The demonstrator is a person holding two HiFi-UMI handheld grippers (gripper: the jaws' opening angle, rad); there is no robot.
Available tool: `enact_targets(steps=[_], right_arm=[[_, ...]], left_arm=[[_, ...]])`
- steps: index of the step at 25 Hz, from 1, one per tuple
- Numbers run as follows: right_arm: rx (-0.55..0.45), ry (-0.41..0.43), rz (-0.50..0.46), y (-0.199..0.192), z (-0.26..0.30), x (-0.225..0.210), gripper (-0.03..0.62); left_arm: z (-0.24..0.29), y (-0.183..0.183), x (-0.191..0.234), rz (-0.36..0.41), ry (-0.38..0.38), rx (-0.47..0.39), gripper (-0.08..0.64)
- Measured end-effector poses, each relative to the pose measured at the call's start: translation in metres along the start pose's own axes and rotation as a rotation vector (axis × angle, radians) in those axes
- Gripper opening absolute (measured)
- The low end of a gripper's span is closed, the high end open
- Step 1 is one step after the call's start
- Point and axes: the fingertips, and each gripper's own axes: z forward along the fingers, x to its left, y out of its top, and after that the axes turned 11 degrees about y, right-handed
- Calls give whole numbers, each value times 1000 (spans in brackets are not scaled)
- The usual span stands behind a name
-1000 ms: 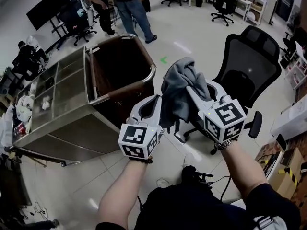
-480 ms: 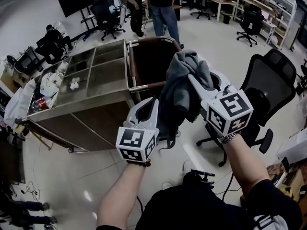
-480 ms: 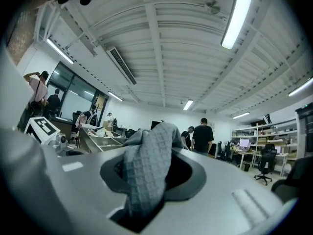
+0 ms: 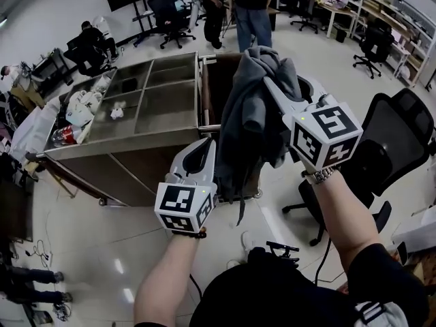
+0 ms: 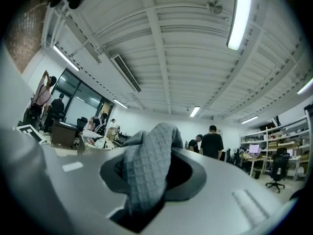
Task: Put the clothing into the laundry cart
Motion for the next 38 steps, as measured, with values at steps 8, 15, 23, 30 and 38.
enact_targets(steps=[8, 15, 23, 30, 38], right_arm=[[12, 29, 30, -22, 59, -49, 118], [82, 44, 62, -85, 104, -96, 118], [192, 62, 123, -166, 136, -142, 129], [284, 106, 148, -223, 146, -159, 262], [322, 109, 161, -237, 138, -149, 356]], left_arm=[[38, 1, 31, 15, 67, -6, 2], [86, -20, 45, 22, 91, 4, 2], [135, -45, 48, 27, 106, 28, 2], [163, -62, 43, 30, 112, 40, 2], [161, -66, 45, 22, 81, 39, 2]])
